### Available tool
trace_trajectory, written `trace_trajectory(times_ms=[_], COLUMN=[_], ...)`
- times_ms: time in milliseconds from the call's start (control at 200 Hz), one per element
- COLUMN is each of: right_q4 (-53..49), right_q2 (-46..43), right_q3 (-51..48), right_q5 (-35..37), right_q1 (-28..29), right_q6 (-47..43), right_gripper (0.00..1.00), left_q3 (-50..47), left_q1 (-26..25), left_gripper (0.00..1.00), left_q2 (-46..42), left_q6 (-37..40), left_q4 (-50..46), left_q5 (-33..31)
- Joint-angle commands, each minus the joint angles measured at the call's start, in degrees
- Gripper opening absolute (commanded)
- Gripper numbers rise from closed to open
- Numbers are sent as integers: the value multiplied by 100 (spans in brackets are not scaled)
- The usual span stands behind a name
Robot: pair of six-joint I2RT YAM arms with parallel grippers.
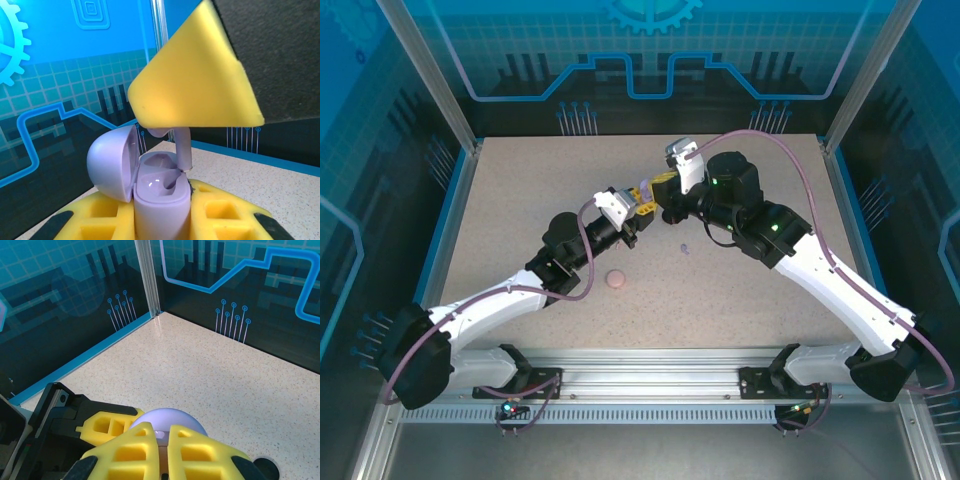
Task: Insert the wireless bluetooth earbuds into the charging case
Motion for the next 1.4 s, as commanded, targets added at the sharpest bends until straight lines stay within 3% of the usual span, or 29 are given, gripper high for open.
trace_trajectory(times_ms=[0, 745, 1056, 1176, 1341, 1396], right_q4=[144, 56, -379, -414, -421, -448], right_q2=[-70, 78, 174, 210, 199, 176], right_q3=[-43, -145, -33, 67, 437, 612], right_q5=[-49, -162, -549, -513, -389, -371], right_q1=[-7, 16, 48, 53, 48, 45], right_q6=[74, 110, -315, -283, -104, -42], right_gripper=[9, 7, 8, 17, 49, 56], left_q3=[237, 265, 303, 291, 237, 214], left_q1=[-53, -70, -70, -77, -70, -70], left_gripper=[0, 0, 0, 0, 0, 0], left_q2=[-10, -38, -65, -45, -25, -21], left_q6=[-107, -63, -23, -52, -85, -98], left_q4=[184, 115, 68, 62, 90, 107], left_q5=[158, 122, 117, 123, 108, 104])
